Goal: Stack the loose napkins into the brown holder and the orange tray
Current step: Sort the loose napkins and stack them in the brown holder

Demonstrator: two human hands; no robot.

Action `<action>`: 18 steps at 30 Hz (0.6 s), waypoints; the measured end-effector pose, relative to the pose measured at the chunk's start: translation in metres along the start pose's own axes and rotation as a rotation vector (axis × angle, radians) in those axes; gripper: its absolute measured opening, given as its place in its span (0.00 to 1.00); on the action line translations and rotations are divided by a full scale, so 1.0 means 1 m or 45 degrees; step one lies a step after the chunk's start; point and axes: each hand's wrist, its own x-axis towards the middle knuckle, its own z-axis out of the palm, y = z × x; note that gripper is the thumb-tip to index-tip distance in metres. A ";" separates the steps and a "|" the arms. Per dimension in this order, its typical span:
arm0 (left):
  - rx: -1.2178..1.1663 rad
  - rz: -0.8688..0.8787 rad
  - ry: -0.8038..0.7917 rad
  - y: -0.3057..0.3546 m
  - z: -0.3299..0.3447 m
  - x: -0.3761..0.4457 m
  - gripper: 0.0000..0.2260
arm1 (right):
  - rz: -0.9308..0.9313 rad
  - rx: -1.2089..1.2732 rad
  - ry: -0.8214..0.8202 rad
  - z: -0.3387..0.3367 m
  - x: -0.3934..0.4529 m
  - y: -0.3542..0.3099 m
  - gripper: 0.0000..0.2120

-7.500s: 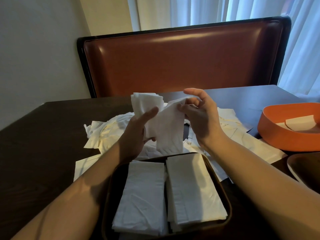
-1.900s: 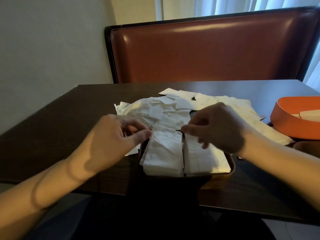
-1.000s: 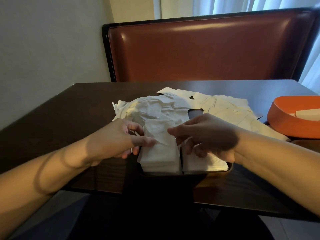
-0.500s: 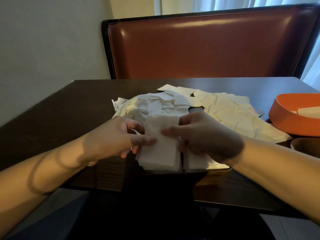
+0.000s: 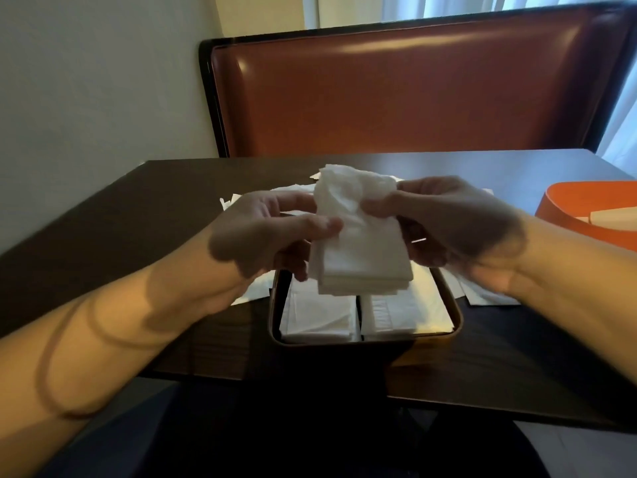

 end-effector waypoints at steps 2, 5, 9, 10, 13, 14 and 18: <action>0.005 -0.057 -0.046 0.003 0.011 0.003 0.19 | 0.049 -0.051 -0.008 -0.010 -0.002 0.000 0.17; 0.014 -0.110 -0.107 0.002 0.024 0.009 0.18 | 0.098 -0.136 -0.059 -0.024 -0.009 0.004 0.21; 0.115 -0.173 -0.124 -0.006 0.036 0.019 0.17 | 0.109 -0.230 -0.086 -0.037 -0.016 0.016 0.18; 0.154 -0.173 -0.120 -0.007 0.038 0.021 0.17 | 0.109 -0.245 -0.074 -0.038 -0.016 0.018 0.16; 0.226 -0.153 -0.099 -0.012 0.042 0.024 0.16 | 0.103 -0.277 -0.080 -0.042 -0.016 0.021 0.14; 0.262 -0.122 -0.092 -0.014 0.043 0.026 0.15 | 0.110 -0.301 -0.094 -0.043 -0.016 0.021 0.14; 0.381 -0.004 -0.052 -0.023 0.045 0.028 0.15 | 0.129 -0.494 -0.113 -0.040 -0.013 0.023 0.14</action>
